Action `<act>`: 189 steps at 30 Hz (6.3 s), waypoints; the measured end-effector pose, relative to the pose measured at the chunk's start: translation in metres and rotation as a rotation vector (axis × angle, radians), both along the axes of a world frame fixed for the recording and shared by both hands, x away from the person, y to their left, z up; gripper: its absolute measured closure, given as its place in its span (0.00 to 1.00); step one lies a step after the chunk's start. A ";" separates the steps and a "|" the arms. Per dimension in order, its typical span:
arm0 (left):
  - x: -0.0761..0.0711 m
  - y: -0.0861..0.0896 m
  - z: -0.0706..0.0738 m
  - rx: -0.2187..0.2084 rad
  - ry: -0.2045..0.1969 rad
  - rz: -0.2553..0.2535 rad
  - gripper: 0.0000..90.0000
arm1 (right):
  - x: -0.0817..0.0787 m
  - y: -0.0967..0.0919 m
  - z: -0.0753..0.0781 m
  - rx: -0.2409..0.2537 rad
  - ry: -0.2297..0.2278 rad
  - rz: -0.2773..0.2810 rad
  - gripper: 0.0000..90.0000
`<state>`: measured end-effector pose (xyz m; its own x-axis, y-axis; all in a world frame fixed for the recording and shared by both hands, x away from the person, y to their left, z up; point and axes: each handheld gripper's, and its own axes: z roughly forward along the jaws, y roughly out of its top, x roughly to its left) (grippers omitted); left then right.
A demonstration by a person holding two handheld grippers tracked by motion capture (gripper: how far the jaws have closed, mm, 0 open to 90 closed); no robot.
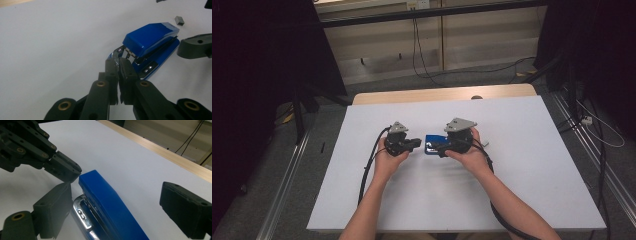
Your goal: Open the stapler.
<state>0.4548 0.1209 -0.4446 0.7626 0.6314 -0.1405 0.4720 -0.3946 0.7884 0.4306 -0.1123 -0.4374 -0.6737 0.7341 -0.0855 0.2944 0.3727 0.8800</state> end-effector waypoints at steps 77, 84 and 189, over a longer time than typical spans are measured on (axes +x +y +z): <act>0.004 -0.028 0.003 -0.133 -0.086 -0.039 0.99 | 0.009 -0.026 0.034 0.104 0.072 0.186 0.61; 0.004 -0.031 0.009 -0.128 -0.085 -0.046 0.98 | -0.013 -0.029 0.026 0.082 0.056 0.187 0.97; 0.001 -0.041 -0.007 -0.012 -0.063 0.028 1.00 | -0.022 -0.009 -0.007 0.099 -0.067 -0.288 1.00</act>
<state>0.4561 0.0802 -0.4511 0.7521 0.6514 -0.1003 0.4317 -0.3720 0.8218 0.4088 -0.1209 -0.4444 -0.4321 0.9009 -0.0412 0.3158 0.1939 0.9288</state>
